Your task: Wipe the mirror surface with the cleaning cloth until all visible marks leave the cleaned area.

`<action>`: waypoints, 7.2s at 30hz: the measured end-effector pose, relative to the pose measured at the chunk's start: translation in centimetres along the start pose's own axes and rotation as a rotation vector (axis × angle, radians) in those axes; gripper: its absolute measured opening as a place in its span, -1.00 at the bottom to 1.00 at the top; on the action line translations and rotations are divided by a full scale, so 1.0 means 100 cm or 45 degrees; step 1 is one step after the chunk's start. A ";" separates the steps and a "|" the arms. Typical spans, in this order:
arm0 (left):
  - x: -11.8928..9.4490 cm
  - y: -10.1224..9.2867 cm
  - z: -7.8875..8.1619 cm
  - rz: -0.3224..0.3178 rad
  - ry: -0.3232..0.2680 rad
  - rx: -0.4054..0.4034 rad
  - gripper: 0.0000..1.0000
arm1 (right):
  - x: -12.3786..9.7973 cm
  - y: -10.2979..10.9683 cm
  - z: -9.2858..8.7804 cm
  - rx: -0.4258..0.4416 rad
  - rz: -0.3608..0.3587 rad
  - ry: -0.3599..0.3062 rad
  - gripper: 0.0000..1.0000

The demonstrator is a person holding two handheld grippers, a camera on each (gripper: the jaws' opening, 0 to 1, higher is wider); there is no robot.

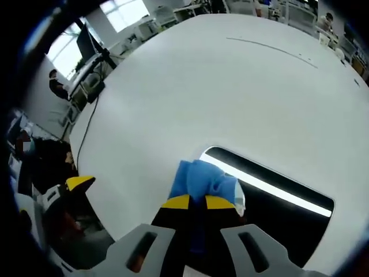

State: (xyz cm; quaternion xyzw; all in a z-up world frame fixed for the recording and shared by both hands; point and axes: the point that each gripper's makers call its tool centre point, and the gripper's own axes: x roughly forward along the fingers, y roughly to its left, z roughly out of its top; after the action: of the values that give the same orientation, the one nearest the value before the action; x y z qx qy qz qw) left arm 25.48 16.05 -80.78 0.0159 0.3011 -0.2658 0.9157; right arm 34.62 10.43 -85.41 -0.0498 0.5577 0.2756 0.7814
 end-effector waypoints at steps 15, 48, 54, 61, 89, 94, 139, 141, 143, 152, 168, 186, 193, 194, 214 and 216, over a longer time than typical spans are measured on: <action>-0.001 0.001 0.000 0.012 0.006 0.001 0.98 | -0.001 -0.003 -0.002 -0.015 0.021 0.000 -0.97; 0.000 0.001 -0.002 0.009 0.017 -0.002 0.98 | -0.016 -0.031 -0.017 0.030 0.019 -0.010 -0.97; 0.000 0.001 -0.002 0.006 0.017 -0.001 0.98 | -0.021 -0.038 -0.022 0.043 0.022 -0.012 -0.97; 0.000 0.001 -0.003 0.008 0.021 0.003 0.98 | -0.021 -0.044 -0.023 0.058 0.032 -0.009 -0.97; -0.001 0.005 0.002 0.038 -0.015 0.014 0.98 | -0.039 -0.089 -0.042 0.093 0.000 0.008 -0.97; -0.002 0.005 0.003 0.032 -0.024 0.001 0.99 | -0.045 -0.101 -0.048 0.110 -0.007 0.015 -0.97; -0.001 0.005 0.001 0.036 -0.003 0.012 0.99 | -0.065 -0.151 -0.069 0.157 -0.048 0.021 -0.97; -0.001 0.004 0.002 0.031 -0.004 0.016 0.99 | -0.065 -0.153 -0.070 0.161 -0.052 0.022 -0.97; -0.001 0.004 0.002 0.031 -0.005 0.014 0.99 | -0.067 -0.156 -0.072 0.162 -0.061 0.026 -0.97; -0.001 0.005 0.001 0.035 -0.003 0.011 0.99 | -0.070 -0.163 -0.075 0.169 -0.091 0.026 -0.97; -0.001 0.006 0.001 0.042 -0.002 0.013 0.99 | -0.072 -0.169 -0.079 0.175 -0.136 0.022 -0.97; -0.001 0.007 0.001 0.048 -0.006 0.009 0.98 | -0.076 -0.162 -0.088 0.182 -0.168 0.008 -0.97; -0.001 0.006 0.001 0.046 -0.006 0.005 0.98 | -0.078 -0.159 -0.093 0.178 -0.168 0.012 -0.97; -0.001 0.006 0.000 0.045 -0.004 0.004 0.98 | -0.078 -0.159 -0.093 0.179 -0.168 0.011 -0.97; -0.001 0.000 0.001 0.009 0.000 0.018 0.98 | -0.082 -0.146 -0.111 0.196 -0.168 0.009 -0.97; -0.001 -0.001 0.000 0.002 0.007 0.016 0.99 | -0.083 -0.144 -0.114 0.201 -0.168 0.008 -0.97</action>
State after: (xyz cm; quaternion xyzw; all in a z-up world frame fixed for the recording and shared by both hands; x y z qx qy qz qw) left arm 25.39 15.99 -80.73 0.0225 0.3019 -0.2669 0.9149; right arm 30.13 -9.25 -85.48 -0.0256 0.5756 0.1785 0.7976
